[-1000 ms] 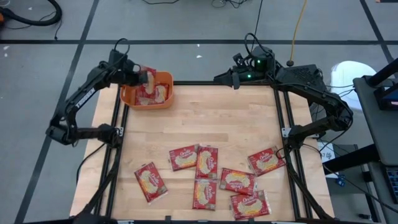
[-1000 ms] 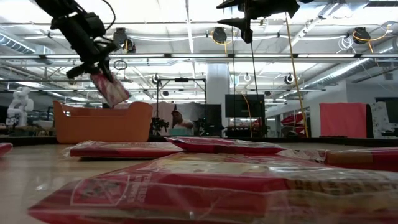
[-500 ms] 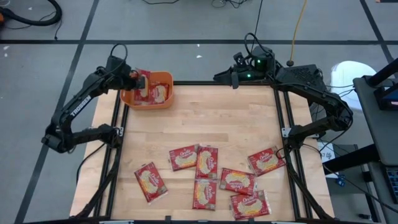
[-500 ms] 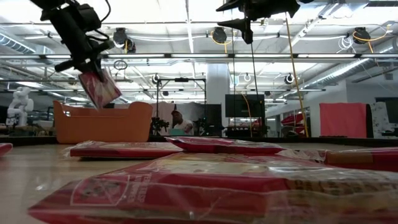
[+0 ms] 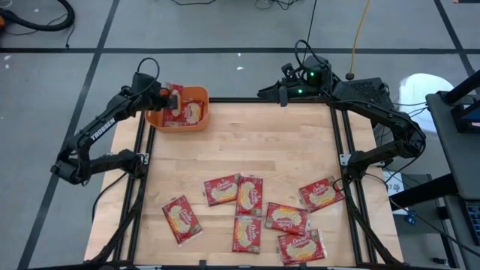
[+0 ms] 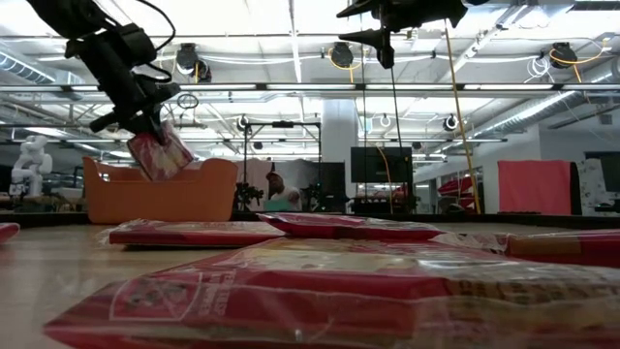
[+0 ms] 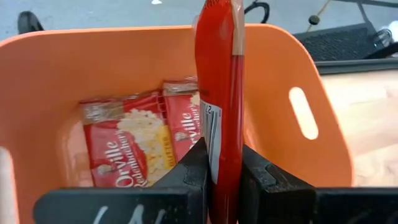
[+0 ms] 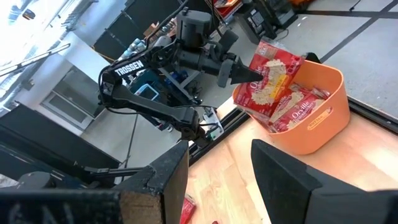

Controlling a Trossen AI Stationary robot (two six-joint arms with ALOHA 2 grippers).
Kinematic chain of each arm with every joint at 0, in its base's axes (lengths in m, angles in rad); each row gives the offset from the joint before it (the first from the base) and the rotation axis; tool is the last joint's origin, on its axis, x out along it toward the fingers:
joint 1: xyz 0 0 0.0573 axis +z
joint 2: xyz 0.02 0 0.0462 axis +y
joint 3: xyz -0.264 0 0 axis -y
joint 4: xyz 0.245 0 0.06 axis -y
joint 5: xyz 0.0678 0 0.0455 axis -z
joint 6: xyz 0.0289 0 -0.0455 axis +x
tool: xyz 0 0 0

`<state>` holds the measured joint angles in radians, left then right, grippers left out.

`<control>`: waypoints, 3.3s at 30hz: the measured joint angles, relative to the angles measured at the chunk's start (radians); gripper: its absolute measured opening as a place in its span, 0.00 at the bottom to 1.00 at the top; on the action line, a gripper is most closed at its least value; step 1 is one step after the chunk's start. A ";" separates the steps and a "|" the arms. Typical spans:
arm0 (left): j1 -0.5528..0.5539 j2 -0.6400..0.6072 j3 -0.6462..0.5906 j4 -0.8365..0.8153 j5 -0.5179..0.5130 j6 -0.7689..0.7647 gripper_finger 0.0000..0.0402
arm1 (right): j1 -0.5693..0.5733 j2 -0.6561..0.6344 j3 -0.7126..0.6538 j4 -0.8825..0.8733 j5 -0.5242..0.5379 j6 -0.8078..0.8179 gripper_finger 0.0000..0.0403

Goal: Sort popcorn bags into baskets
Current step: Stack the red popcorn bag on top of the red popcorn bag in the orange bin, then adjust the orange bin on the table

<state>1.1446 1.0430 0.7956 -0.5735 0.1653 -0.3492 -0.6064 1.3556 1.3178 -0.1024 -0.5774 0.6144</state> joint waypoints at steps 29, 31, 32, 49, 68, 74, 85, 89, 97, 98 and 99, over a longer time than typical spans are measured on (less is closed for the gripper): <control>-0.006 -0.235 -0.225 0.160 0.077 0.157 0.12 | 0.026 0.000 0.000 -0.008 0.000 -0.005 0.41; -0.006 -0.227 -0.218 0.164 0.076 0.126 0.12 | 0.026 0.000 0.000 -0.008 0.000 -0.005 0.41; -0.006 -0.221 -0.214 0.164 0.071 0.113 0.12 | 0.026 0.000 0.000 -0.008 0.000 -0.005 0.41; -0.074 -0.153 -0.212 0.155 -0.077 0.118 0.12 | 0.027 0.000 0.000 -0.008 0.000 0.002 0.41; -0.090 -0.145 -0.210 0.125 -0.107 0.171 0.36 | 0.047 0.000 0.000 -0.008 0.000 -0.001 0.41; -0.093 -0.145 -0.210 0.120 -0.114 0.165 0.36 | 0.047 0.000 0.000 -0.008 0.000 -0.006 0.41; -0.093 -0.145 -0.210 0.120 -0.114 0.163 0.36 | 0.047 0.000 0.000 -0.008 0.000 -0.015 0.41; -0.093 -0.145 -0.210 0.120 -0.114 0.160 0.36 | 0.047 0.000 0.000 -0.008 0.000 -0.015 0.41; -0.137 -0.145 -0.210 0.104 -0.189 0.161 0.36 | 0.055 0.000 0.000 -0.008 0.000 0.005 0.41; -0.145 -0.145 -0.210 0.099 -0.203 0.159 0.36 | 0.058 0.000 0.000 -0.008 0.000 0.005 0.41; -0.154 -0.145 -0.210 0.097 -0.217 0.152 0.36 | 0.061 0.000 0.000 -0.008 0.000 0.005 0.41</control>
<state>0.9903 0.8982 0.5854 -0.4770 -0.0512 -0.1968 -0.5454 1.3560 1.3178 -0.1104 -0.5776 0.6196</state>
